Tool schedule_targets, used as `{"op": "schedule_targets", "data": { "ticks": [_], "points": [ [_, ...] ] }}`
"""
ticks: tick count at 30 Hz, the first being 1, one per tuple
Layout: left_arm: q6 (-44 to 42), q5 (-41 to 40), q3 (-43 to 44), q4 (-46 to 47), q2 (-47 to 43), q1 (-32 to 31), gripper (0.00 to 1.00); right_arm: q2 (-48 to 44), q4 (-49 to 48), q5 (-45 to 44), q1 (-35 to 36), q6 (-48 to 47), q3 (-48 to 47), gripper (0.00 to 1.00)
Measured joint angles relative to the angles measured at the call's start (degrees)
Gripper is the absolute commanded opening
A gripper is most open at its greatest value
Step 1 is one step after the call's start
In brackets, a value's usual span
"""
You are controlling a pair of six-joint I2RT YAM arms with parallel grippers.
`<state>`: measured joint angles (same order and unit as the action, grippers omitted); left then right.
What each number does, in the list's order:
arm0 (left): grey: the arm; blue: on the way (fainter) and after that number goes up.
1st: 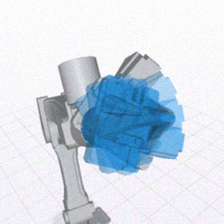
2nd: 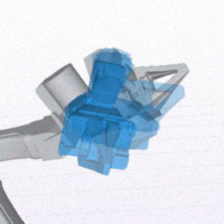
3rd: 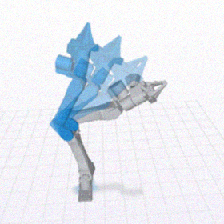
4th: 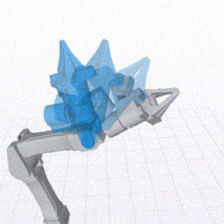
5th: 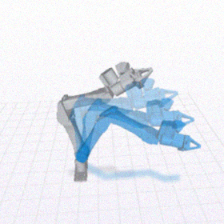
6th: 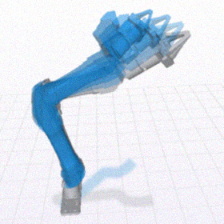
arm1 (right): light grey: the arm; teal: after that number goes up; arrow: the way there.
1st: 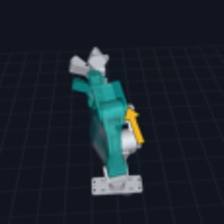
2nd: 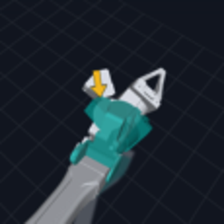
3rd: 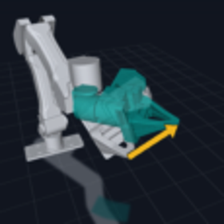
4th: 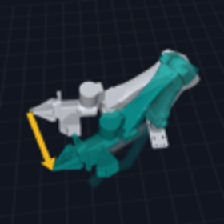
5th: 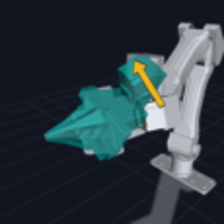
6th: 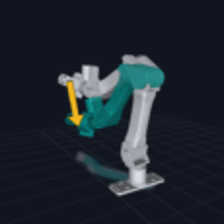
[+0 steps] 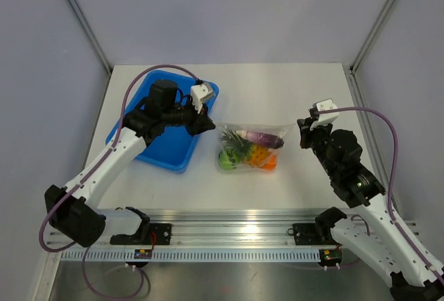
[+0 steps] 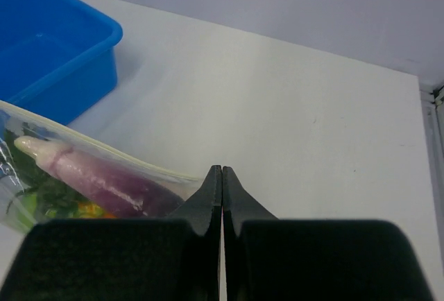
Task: Place the food in the zip-top bag and seal the zipper
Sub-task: Place the zipper food storage bag at the center of the board.
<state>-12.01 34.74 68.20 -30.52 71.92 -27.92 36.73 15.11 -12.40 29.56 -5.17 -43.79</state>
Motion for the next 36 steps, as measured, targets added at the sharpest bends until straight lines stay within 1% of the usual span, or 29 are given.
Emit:
{"op": "schedule_targets", "data": {
  "ticks": [4, 8, 12, 15, 17, 19, 22, 23, 24, 25, 26, 27, 30, 31, 32, 34, 35, 36],
  "points": [
    [2.1, 1.4, 10.6, 3.1, 9.0, -0.7, 0.0, 7.4, -6.7, -2.0, -0.1, -3.8, -4.1, 0.0],
    [3.7, 2.8, 22.0, 5.7, 18.8, -1.0, 0.0, 16.6, -11.9, -1.6, -2.3, -6.6, -11.5, 0.0],
    [6.7, 4.2, 31.2, 8.9, 26.3, -1.0, 0.0, 24.6, -13.2, -1.6, -6.5, -7.6, -21.2, 0.0],
    [10.2, 5.7, 39.1, 11.6, 31.6, -1.0, 0.0, 27.6, -13.6, -1.6, -9.4, -7.6, -27.2, 0.0],
    [12.6, 6.7, 43.4, 13.8, 34.1, -1.0, 0.0, 27.8, -13.8, -1.7, -10.6, -7.5, -29.1, 0.0],
    [15.3, 7.5, 45.5, 17.0, 35.1, -0.9, 0.0, 27.4, -14.0, -1.7, -11.6, -7.2, -29.7, 0.0],
    [19.3, 9.1, 45.9, 22.5, 34.8, -0.9, 0.0, 26.8, -14.1, -2.1, -12.6, -6.2, -29.3, 0.0],
    [20.5, 9.6, 44.8, 25.0, 34.1, -0.9, 0.0, 26.5, -14.2, -2.1, -12.9, -5.6, -28.5, 0.0],
    [21.8, 10.1, 41.8, 27.6, 32.4, -0.9, 0.0, 26.1, -14.3, -2.1, -13.0, -5.2, -27.6, 0.0],
    [22.9, 10.8, 38.9, 29.1, 30.6, -0.9, 0.5, 25.6, -14.3, -2.1, -13.2, -4.6, -26.2, 0.0],
    [24.0, 11.5, 34.1, 31.8, 28.1, -0.9, 0.78, 25.1, -14.4, -2.2, -13.3, -4.0, -24.7, 0.0],
    [25.2, 12.4, 27.4, 35.2, 24.2, -0.9, 0.99, 24.7, -14.1, -2.2, -13.4, -3.5, -23.3, 0.01],
    [26.3, 13.0, 10.6, 38.0, 14.5, -1.0, 0.99, 24.2, -12.7, -2.1, -13.4, -1.7, -20.2, 0.21],
    [26.0, 12.8, 5.7, 37.6, 11.7, -1.1, 0.99, 24.2, -11.8, -2.1, -13.5, -1.0, -19.4, 0.25],
    [25.6, 12.3, 2.2, 36.8, 9.7, -1.2, 0.99, 24.1, -10.9, -2.1, -13.5, -0.3, -19.0, 0.34],
    [24.6, 10.2, -1.2, 33.4, 7.2, -1.3, 0.99, 24.1, -8.8, -2.1, -13.5, 1.1, -18.8, 0.44],
    [23.9, 8.6, -1.6, 31.3, 6.3, -1.3, 0.99, 24.1, -7.8, -2.0, -13.5, 1.7, -18.8, 0.57],
    [23.2, 6.6, -1.6, 29.2, 5.4, -1.3, 0.99, 24.0, -6.4, -1.9, -13.5, 2.8, -19.0, 0.66]
  ]
}}
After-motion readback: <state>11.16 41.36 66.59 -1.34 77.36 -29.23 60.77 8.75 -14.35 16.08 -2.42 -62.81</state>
